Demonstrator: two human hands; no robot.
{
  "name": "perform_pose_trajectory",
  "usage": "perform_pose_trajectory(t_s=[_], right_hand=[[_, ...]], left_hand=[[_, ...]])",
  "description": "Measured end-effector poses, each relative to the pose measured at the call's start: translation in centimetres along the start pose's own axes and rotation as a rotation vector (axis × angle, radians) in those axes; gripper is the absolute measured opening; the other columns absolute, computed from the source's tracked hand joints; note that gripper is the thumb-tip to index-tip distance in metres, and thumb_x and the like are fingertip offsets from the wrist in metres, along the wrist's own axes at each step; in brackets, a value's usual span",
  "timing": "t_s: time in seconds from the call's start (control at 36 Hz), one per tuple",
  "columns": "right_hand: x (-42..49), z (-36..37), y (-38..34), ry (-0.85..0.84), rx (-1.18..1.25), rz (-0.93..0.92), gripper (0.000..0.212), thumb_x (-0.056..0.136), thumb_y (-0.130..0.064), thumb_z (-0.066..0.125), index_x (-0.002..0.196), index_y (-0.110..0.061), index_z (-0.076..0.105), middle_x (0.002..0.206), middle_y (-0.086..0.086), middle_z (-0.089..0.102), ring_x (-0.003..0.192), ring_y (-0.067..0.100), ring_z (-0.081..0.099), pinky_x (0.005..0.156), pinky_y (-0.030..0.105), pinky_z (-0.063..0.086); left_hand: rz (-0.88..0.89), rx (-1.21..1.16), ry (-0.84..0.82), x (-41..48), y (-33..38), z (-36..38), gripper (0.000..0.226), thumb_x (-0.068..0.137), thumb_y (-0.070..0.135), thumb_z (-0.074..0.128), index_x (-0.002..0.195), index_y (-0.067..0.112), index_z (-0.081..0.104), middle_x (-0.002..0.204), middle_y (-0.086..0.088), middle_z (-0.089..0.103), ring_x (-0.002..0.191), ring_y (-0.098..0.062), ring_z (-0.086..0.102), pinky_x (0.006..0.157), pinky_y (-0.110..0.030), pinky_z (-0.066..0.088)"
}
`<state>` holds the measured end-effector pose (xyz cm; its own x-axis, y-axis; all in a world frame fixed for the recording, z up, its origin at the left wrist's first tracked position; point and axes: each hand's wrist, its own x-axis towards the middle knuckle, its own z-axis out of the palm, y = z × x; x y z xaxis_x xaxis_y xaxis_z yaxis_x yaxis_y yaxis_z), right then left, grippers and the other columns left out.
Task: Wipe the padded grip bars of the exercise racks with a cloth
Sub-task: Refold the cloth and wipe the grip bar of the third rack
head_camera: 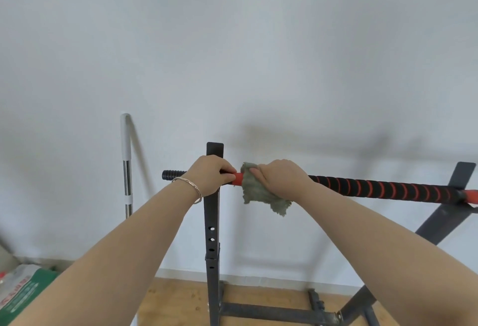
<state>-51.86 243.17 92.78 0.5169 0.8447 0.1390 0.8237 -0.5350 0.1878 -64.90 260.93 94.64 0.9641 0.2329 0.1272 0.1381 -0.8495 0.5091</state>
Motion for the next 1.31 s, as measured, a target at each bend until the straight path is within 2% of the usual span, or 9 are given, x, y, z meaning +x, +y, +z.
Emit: perform_pose_trajectory(t_s=[0.11,0.28,0.5,0.64,0.81,0.86,1.03,1.22,1.31], right_hand=[[-0.4,-0.5,0.3,-0.010,0.105,0.000,0.023,0.100,-0.027,0.055,0.122,-0.025,0.054,0.062,-0.009,0.048,0.054,0.020,0.047,0.057,0.037,0.049],[-1.2,-2.2,-0.2,0.146,0.397,0.162,0.042,0.107,-0.041,0.030,0.108,-0.015,0.063,0.073,-0.001,0.061,0.072,0.027,0.060,0.067,0.037,0.046],[-0.3,-0.5,-5.3,0.132,0.007,0.036,0.051,0.103,-0.060,0.021,0.099,-0.020,0.052,0.088,-0.005,0.058,0.074,0.023,0.059,0.060,0.033,0.037],[-0.6,0.6,-5.9,0.261,-0.133,0.070,0.060,0.096,-0.066,0.022,0.081,-0.018,0.053,0.062,-0.003,0.048,0.047,0.021,0.040,0.046,0.028,0.028],[1.2,0.3,-6.4,0.278,-0.094,0.154,0.039,0.096,-0.051,0.053,0.072,-0.021,0.060,0.048,-0.008,0.028,0.037,0.020,0.033,0.046,0.023,0.017],[1.9,0.2,-6.6,0.217,-0.031,0.295,0.043,0.102,-0.043,0.040,0.068,-0.024,0.057,0.047,-0.006,0.033,0.042,0.022,0.042,0.047,0.024,0.019],[3.8,-0.7,-5.8,-0.018,0.141,0.378,0.038,0.106,-0.029,0.026,0.080,-0.019,0.051,0.073,0.000,0.054,0.076,0.028,0.060,0.067,0.035,0.043],[0.0,-1.6,-3.5,0.099,-0.191,0.176,0.056,0.098,-0.026,0.010,0.143,-0.026,0.043,0.067,-0.005,0.033,0.061,0.021,0.044,0.047,0.031,0.027],[-1.7,-1.7,-2.4,0.082,-0.149,0.153,0.029,0.099,-0.021,0.043,0.127,-0.023,0.050,0.080,-0.004,0.044,0.066,0.021,0.055,0.047,0.031,0.030]], left_hand=[[0.013,0.011,-0.023,-0.1,-0.4,-0.1,0.018,0.095,0.023,0.060,0.101,0.023,0.077,0.094,0.007,0.072,0.088,-0.013,0.061,0.071,-0.019,0.044],[-0.006,-0.054,0.068,-0.9,-2.5,-1.2,0.019,0.095,0.019,0.058,0.105,0.027,0.072,0.099,0.016,0.064,0.092,-0.007,0.058,0.076,-0.018,0.043],[0.052,0.535,0.214,-1.2,-5.1,-0.6,0.030,0.105,0.038,0.037,0.092,0.016,0.054,0.083,-0.001,0.056,0.080,-0.027,0.055,0.069,-0.041,0.048],[0.046,0.704,0.073,-1.6,-6.6,0.6,0.038,0.096,0.021,0.043,0.133,0.027,0.041,0.081,0.005,0.052,0.068,-0.021,0.050,0.049,-0.030,0.026],[0.125,0.716,0.235,-1.3,-6.3,0.8,0.028,0.055,0.006,0.073,0.065,0.021,0.052,0.046,0.007,0.023,0.036,-0.022,0.024,0.047,-0.018,0.007],[0.161,0.661,0.297,-1.1,-6.3,0.8,0.038,0.046,0.000,0.073,0.058,0.020,0.043,0.044,0.006,0.020,0.034,-0.020,0.018,0.049,-0.016,0.005],[0.247,0.679,0.403,-0.7,-6.5,1.2,0.040,0.042,-0.007,0.060,0.056,0.019,0.034,0.046,0.003,0.020,0.038,-0.019,0.018,0.047,-0.018,0.013],[0.269,0.780,0.343,-0.8,-6.6,0.9,0.031,0.043,-0.008,0.066,0.060,0.013,0.051,0.043,0.002,0.031,0.039,-0.019,0.021,0.043,-0.022,0.018],[0.221,0.936,0.201,-1.0,-6.6,0.6,0.021,0.070,0.004,0.068,0.086,0.016,0.060,0.057,0.002,0.043,0.048,-0.021,0.036,0.046,-0.027,0.028]])
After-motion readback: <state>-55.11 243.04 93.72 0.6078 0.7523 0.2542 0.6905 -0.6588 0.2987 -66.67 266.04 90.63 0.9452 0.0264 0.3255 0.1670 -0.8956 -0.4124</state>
